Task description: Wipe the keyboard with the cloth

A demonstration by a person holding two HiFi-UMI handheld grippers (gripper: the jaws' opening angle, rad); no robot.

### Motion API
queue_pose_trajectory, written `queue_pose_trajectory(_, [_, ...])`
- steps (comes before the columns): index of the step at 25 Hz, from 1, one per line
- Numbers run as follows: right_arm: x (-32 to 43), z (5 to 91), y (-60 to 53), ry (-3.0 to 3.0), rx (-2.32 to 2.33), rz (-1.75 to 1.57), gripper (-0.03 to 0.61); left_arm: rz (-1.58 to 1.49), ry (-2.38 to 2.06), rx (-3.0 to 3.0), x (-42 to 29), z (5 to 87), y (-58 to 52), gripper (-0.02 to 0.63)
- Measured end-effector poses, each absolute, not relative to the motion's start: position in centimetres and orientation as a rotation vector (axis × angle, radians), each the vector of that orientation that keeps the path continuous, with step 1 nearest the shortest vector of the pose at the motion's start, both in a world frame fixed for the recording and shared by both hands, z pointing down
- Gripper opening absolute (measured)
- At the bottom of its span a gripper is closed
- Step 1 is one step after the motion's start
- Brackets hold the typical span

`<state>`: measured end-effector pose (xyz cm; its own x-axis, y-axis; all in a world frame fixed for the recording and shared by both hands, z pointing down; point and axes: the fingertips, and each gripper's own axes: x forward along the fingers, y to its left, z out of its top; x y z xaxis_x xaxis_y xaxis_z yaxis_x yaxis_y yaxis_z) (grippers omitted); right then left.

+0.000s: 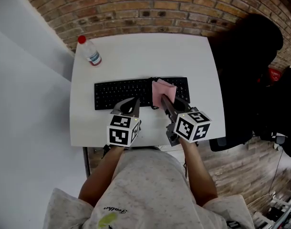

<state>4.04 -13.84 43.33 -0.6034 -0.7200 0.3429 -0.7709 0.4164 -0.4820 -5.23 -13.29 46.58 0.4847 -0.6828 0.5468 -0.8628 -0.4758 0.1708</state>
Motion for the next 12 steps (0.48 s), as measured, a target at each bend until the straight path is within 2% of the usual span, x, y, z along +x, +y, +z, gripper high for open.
queue_pose_trajectory(12, [-3.2, 40.9, -12.6, -2.552, 1.379, 0.671, 0.018, 0.542, -1.315, 2.316, -12.5, 45.0, -11.9, -0.009])
